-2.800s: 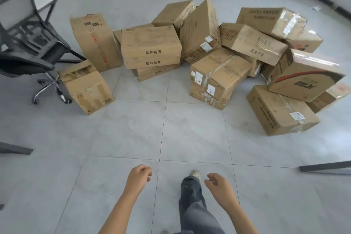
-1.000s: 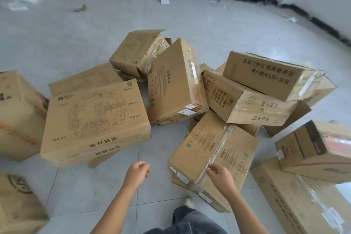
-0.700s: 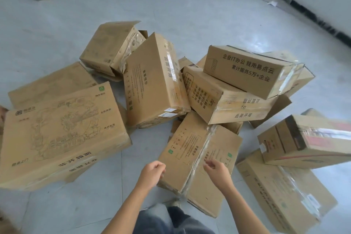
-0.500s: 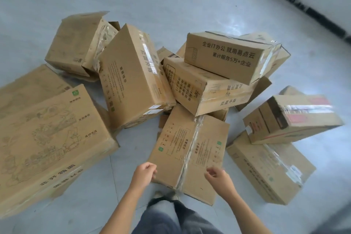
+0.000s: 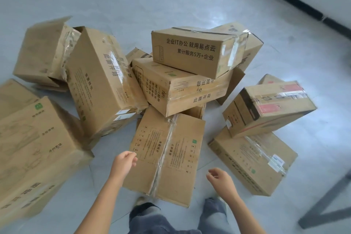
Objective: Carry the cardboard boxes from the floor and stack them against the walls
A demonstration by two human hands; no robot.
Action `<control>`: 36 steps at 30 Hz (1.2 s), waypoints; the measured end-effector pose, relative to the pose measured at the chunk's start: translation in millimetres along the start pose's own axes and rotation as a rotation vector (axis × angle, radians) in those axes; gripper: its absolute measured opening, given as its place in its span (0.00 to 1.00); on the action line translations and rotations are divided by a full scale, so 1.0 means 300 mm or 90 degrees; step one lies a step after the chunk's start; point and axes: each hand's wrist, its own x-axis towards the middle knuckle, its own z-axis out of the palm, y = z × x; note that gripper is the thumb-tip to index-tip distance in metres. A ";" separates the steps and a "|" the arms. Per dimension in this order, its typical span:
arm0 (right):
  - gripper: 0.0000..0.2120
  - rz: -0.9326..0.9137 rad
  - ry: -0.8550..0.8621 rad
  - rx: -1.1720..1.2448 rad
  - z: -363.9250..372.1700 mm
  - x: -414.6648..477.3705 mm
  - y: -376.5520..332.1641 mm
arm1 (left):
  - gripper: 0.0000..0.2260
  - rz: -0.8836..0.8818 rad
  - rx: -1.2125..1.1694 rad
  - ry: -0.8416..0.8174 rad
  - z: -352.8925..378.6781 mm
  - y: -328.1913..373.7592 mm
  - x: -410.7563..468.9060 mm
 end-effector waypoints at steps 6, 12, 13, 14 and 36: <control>0.15 0.019 -0.008 0.014 -0.348 0.140 0.314 | 0.06 -0.042 0.009 -0.020 0.543 0.045 -0.199; 0.14 0.014 0.028 0.056 -0.628 0.221 0.461 | 0.07 -0.012 0.057 -0.075 0.834 0.216 -0.296; 0.14 0.009 0.024 0.061 -0.651 0.236 0.464 | 0.06 -0.022 -0.002 -0.021 0.824 0.258 -0.278; 0.14 0.005 0.022 0.065 -0.668 0.250 0.464 | 0.06 -0.030 -0.047 0.016 0.811 0.298 -0.264; 0.16 -0.213 0.044 0.030 -1.062 0.802 -0.163 | 0.07 0.125 -0.081 0.066 0.879 0.942 0.209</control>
